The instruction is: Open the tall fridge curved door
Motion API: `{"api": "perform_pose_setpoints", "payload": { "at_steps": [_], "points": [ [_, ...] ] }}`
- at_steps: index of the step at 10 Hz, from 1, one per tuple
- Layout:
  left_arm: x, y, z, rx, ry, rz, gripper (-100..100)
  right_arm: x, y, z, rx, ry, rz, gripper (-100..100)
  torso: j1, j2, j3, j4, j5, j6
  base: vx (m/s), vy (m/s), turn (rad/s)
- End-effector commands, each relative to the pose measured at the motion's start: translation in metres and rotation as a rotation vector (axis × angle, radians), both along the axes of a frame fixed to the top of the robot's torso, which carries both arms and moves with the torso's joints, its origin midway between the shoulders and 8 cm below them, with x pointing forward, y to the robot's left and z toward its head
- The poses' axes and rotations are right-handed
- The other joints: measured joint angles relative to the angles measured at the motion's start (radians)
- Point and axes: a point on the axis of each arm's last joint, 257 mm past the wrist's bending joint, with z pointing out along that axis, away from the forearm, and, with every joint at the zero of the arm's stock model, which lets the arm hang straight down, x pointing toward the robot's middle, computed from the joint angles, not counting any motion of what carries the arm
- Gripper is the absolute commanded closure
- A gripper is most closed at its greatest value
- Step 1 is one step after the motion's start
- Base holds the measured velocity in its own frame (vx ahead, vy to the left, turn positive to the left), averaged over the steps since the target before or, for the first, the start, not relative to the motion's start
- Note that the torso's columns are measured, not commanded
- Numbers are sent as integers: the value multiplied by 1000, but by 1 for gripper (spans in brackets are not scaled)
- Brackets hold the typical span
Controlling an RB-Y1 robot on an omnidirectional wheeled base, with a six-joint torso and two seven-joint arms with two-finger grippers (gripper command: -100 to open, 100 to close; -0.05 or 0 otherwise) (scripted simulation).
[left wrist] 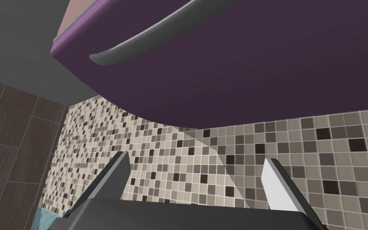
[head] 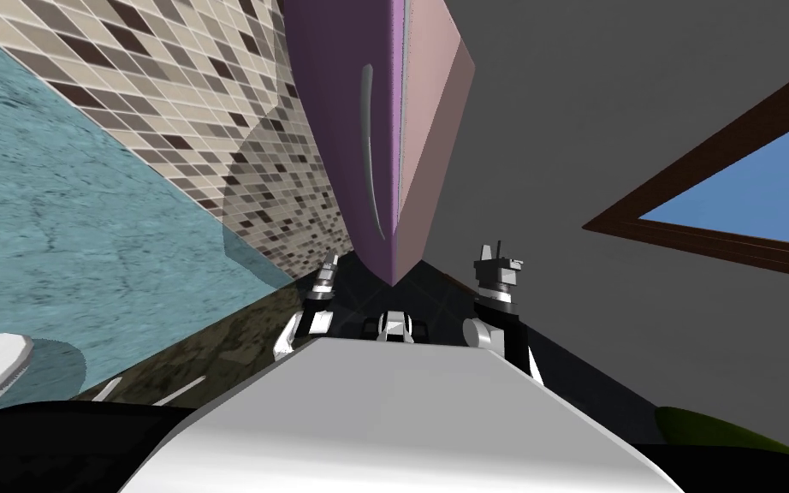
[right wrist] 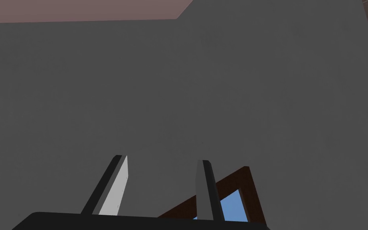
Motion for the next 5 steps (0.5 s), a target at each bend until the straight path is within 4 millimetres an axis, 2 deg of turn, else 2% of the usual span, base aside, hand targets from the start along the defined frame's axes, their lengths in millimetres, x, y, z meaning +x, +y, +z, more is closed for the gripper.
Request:
{"api": "perform_pose_setpoints", "payload": {
  "at_steps": [1,5],
  "points": [
    [2,3,-16,24,14,7,-100,0,0,0,0,0,0,0,-2,1,0,0,-1,0,105,-56,9],
    [6,8,-41,62,35,19,-100,0,0,0,0,0,0,0,-2,1,0,0,-1,0,108,-54,12]
  ]
}}
